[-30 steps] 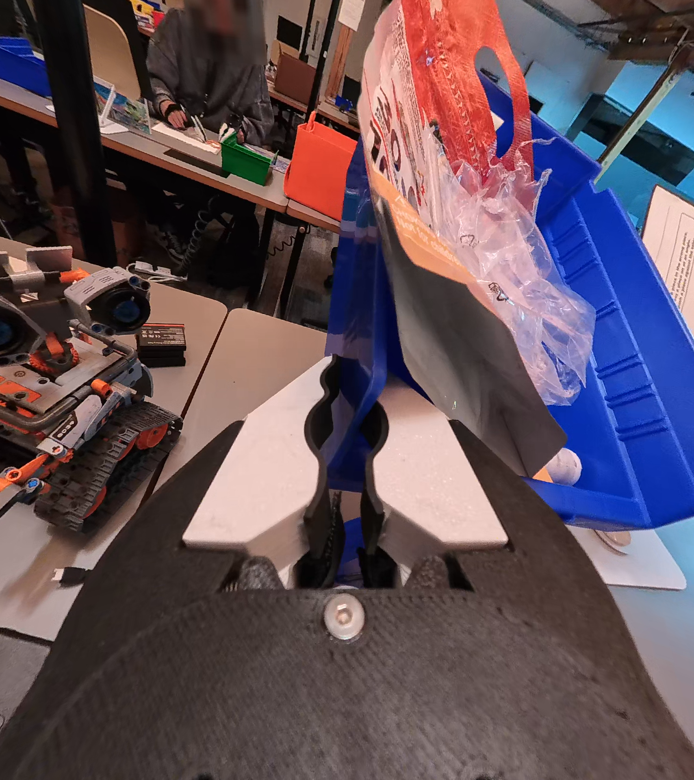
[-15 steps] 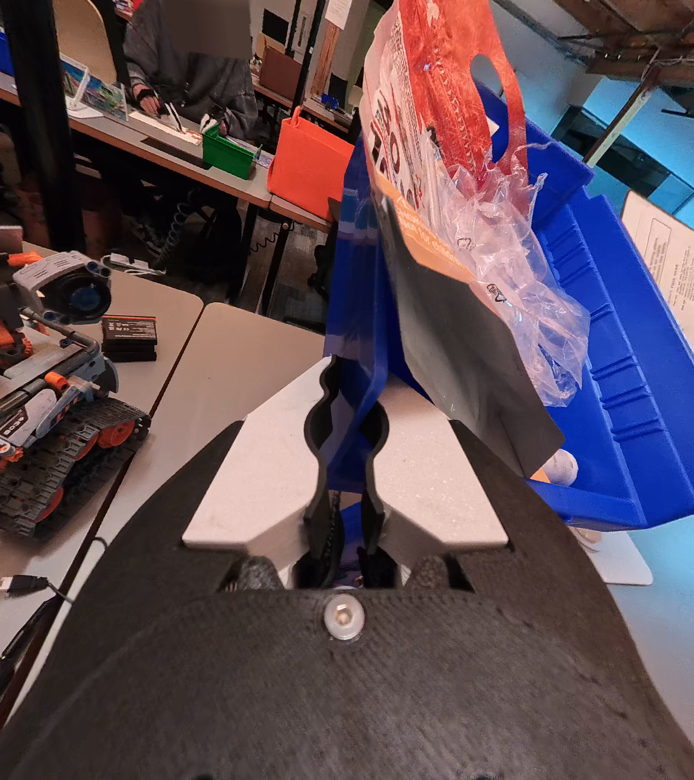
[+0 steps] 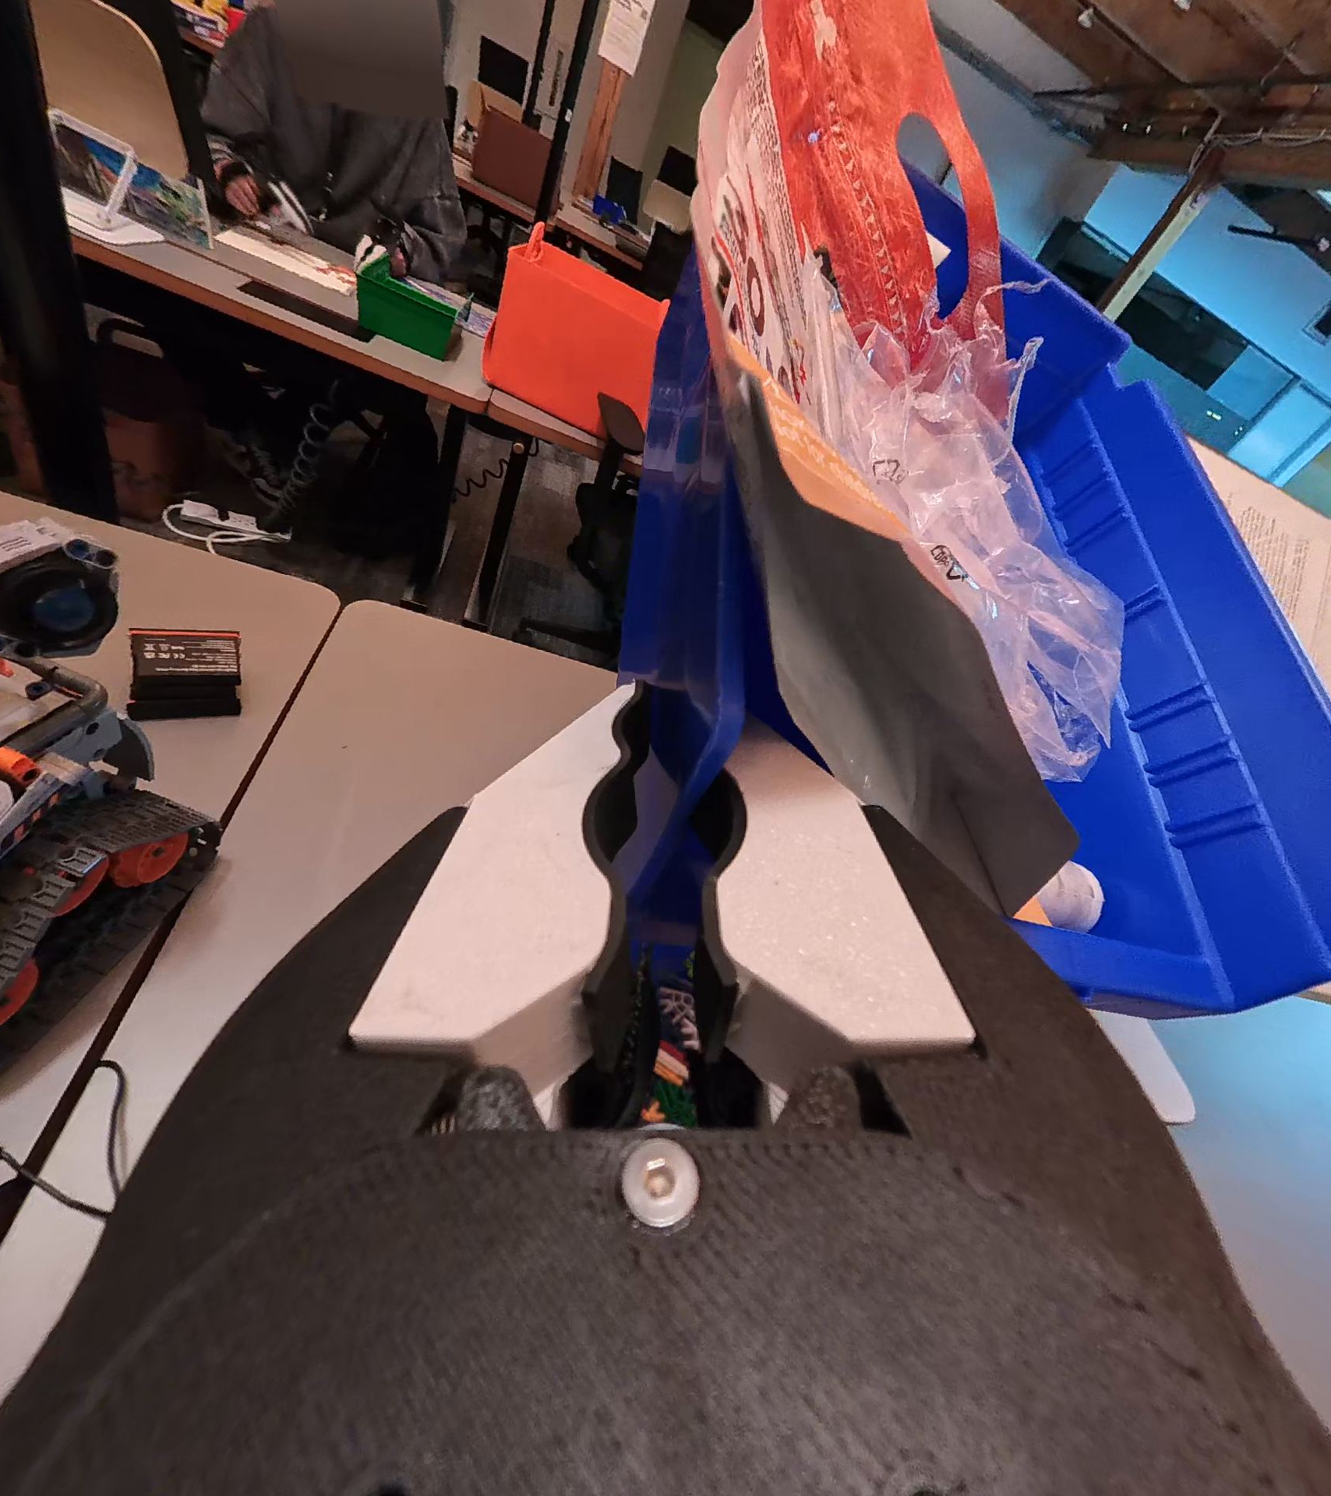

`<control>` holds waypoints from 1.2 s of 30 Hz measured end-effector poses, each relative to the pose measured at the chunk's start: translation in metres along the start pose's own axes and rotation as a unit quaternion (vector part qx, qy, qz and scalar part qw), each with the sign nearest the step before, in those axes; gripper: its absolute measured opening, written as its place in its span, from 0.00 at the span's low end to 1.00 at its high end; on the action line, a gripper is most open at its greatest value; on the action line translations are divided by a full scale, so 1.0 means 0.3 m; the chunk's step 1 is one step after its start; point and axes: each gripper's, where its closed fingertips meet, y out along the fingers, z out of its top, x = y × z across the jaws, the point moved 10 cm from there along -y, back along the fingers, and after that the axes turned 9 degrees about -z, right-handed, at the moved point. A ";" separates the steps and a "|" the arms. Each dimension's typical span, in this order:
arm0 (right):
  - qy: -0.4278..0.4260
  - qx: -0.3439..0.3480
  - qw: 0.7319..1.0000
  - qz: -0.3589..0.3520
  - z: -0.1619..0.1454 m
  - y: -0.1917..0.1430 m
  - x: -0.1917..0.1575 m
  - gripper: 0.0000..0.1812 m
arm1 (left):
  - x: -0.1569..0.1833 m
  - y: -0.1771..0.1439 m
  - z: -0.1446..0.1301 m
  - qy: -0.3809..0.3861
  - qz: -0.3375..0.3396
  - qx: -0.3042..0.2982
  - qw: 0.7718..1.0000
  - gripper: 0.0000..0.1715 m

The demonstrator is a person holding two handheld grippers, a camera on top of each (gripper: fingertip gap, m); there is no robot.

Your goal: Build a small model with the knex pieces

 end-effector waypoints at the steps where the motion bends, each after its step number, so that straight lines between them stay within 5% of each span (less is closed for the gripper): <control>1: 0.007 0.009 1.000 0.001 0.012 0.003 0.004 0.17 | 0.010 -0.002 0.001 0.000 -0.002 0.002 1.000 0.03; 4: 0.006 0.055 0.998 -0.016 0.024 -0.060 0.031 0.32 | 0.048 -0.017 0.007 0.003 -0.008 0.008 1.000 0.03; 8: 0.028 0.113 0.993 -0.002 -0.026 -0.234 0.088 0.30 | 0.117 -0.036 0.018 0.003 -0.022 0.020 1.000 0.03; 11: 0.119 0.146 0.982 -0.012 -0.126 -0.384 0.177 0.35 | 0.181 -0.036 0.008 0.001 -0.038 0.017 0.999 0.03; 16: 0.214 0.188 0.944 -0.164 -0.358 -0.595 0.377 0.54 | 0.316 -0.025 -0.073 -0.019 -0.068 -0.008 0.997 0.03; 21: 0.340 0.230 0.892 -0.191 -0.515 -0.779 0.491 0.57 | 0.510 -0.033 -0.183 -0.009 -0.111 -0.026 0.993 0.03; 25: 0.372 0.236 0.873 -0.210 -0.567 -0.883 0.473 0.67 | 0.675 -0.020 -0.283 0.008 -0.145 -0.047 0.988 0.03; 31: 0.369 0.176 0.870 -0.276 -0.700 -1.076 0.371 0.65 | 0.965 0.075 -0.453 0.033 -0.235 -0.091 0.967 0.03; 36: 0.405 0.101 0.843 -0.339 -0.877 -1.265 0.307 0.65 | 1.237 0.216 -0.646 0.027 -0.308 -0.133 0.942 0.03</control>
